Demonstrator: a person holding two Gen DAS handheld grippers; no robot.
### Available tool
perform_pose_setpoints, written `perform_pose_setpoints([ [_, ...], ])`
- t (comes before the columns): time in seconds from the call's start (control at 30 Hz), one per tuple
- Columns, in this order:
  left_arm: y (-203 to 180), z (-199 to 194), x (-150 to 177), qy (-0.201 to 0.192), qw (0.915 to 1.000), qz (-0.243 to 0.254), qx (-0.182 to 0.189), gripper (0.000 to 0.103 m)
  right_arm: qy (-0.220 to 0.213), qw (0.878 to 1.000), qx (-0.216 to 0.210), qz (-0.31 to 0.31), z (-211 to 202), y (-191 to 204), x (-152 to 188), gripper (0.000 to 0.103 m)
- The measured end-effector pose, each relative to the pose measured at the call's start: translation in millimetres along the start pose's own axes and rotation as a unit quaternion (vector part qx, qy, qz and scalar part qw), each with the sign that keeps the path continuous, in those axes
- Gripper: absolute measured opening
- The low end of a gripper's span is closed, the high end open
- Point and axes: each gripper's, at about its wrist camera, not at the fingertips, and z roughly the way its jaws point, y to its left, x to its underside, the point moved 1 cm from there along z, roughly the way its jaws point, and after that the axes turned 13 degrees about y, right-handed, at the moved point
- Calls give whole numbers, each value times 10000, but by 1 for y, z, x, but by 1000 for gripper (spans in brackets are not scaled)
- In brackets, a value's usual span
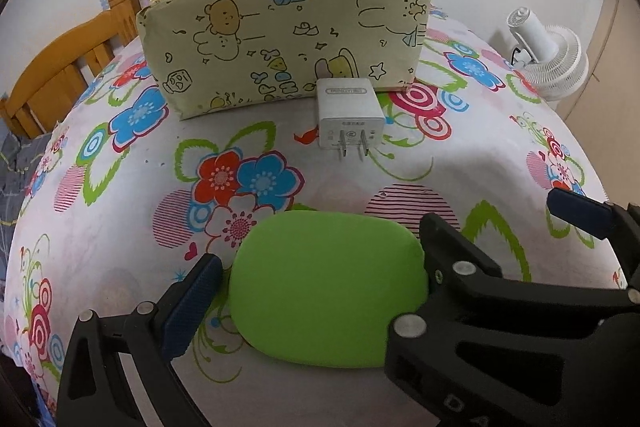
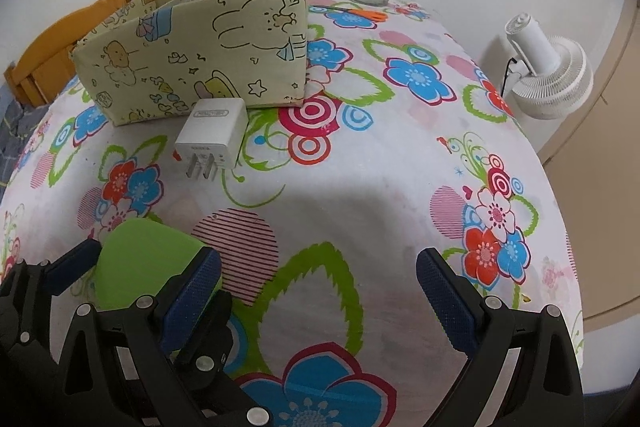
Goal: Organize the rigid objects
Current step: 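Grasp the small white plug with the right gripper while the left gripper grasps the green pad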
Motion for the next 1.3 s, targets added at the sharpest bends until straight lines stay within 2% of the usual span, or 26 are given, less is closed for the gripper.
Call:
perform_pose_setpoints([
  [0.03,-1,-2,1,-42,10000,32,1,96,11,10000,6,16,1,0,-1,100],
  [0.33,10,-2,-10,59,9999,29,147,95,38,9999,-79,49,3,13,-13,100],
  [0.73,40,-2,-38,36,9999,-40,140,95,-13,9996,-247,98,5,40,-48,100],
  [1.3,61,13,-71,100,9998,-105,103,95,9,9990,-349,276,22,56,-81,100],
])
